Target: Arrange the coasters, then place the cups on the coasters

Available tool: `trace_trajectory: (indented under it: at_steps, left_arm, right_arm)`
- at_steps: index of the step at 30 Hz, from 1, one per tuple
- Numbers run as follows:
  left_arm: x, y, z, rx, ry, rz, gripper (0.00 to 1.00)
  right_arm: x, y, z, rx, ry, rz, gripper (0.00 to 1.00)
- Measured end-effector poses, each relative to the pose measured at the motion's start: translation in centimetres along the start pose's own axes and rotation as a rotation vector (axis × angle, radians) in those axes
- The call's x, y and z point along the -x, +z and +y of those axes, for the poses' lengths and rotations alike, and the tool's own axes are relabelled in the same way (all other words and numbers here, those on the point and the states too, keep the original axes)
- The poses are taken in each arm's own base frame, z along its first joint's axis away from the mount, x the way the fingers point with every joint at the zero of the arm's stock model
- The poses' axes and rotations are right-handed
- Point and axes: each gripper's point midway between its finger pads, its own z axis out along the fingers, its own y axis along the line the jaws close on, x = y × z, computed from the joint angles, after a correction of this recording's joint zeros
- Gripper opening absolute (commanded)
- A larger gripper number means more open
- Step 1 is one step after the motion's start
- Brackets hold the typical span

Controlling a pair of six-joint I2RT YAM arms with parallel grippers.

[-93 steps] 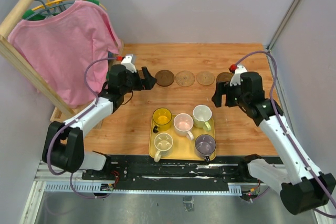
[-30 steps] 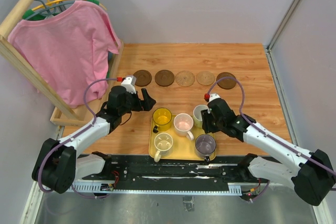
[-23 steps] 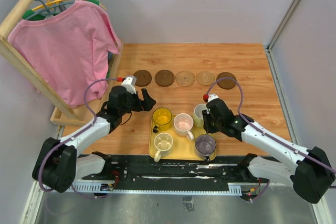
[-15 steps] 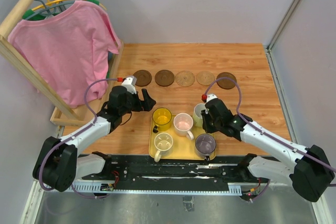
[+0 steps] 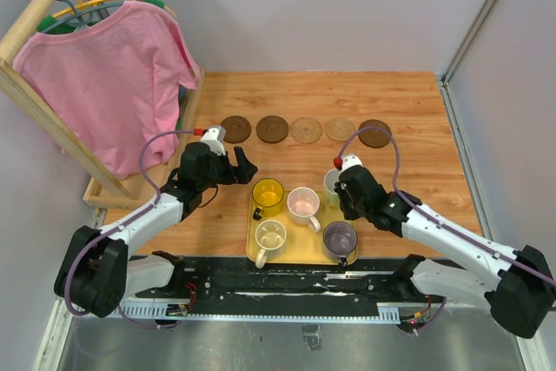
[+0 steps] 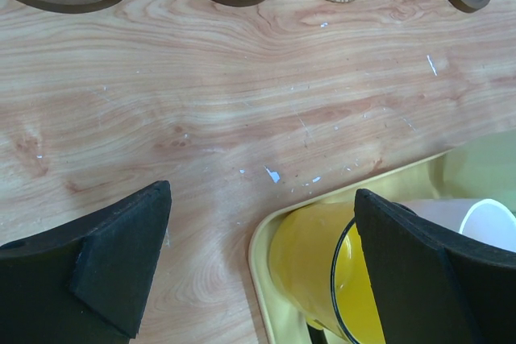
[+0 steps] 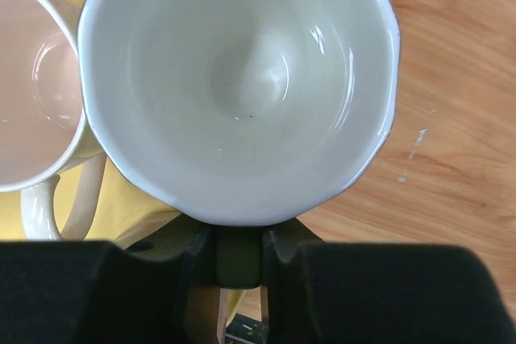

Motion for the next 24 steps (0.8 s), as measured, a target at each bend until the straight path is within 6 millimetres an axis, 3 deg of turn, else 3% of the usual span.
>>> trace_trajectory:
  at_steps: [12, 17, 24]
  left_arm:
    - [0.4, 0.0, 0.2, 0.016, 0.000, -0.011, 1.00]
    - [1.9, 0.3, 0.0, 0.027, 0.004, -0.038, 1.00]
    - [3.4, 1.1, 0.5, 0.071, 0.007, -0.067, 1.00]
  right_arm:
    - [6.9, -3.2, -3.5, -0.152, -0.028, -0.205, 0.01]
    - [9.0, -2.2, -8.5, -0.270, 0.040, -0.192, 0.01]
    - [10.0, 0.2, -15.2, -0.362, 0.184, -0.159, 0.01]
